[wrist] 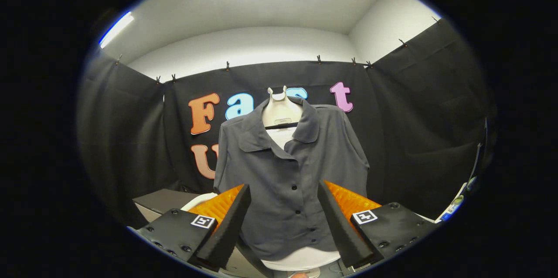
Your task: Iron the clothes twice with a garment steamer, once on the left side and once on the right side.
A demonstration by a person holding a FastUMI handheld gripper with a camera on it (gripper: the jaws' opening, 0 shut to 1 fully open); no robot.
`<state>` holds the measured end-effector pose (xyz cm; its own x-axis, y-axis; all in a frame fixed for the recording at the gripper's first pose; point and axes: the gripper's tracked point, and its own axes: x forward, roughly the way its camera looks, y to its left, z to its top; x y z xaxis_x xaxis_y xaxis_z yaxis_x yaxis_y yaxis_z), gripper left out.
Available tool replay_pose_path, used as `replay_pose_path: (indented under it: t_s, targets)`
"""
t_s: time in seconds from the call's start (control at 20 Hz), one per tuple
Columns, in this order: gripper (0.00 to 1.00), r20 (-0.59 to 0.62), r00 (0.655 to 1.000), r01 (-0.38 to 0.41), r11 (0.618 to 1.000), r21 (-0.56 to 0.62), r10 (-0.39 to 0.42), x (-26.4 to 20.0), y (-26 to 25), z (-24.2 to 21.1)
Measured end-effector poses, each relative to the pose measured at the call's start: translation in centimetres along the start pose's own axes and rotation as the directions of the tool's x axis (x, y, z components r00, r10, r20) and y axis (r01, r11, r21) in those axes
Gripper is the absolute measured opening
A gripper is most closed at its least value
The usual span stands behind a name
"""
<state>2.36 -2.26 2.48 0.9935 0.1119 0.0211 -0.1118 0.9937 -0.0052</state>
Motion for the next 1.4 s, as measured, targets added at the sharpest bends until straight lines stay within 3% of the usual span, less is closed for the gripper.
replay_pose_path:
  t_s: [0.35, 0.8, 1.4]
  targets:
    - [0.98, -0.002, 0.999, 0.036, 0.999, -0.028, -0.036, 2.0, 4.3, -1.4]
    - [0.98, -0.062, 0.998, 0.006, 1.000, -0.018, -0.007, 6.1, 14.1, -5.4]
    - [0.98, -0.217, 0.970, -0.098, 0.992, 0.075, 0.112, 14.1, 29.1, -10.6]
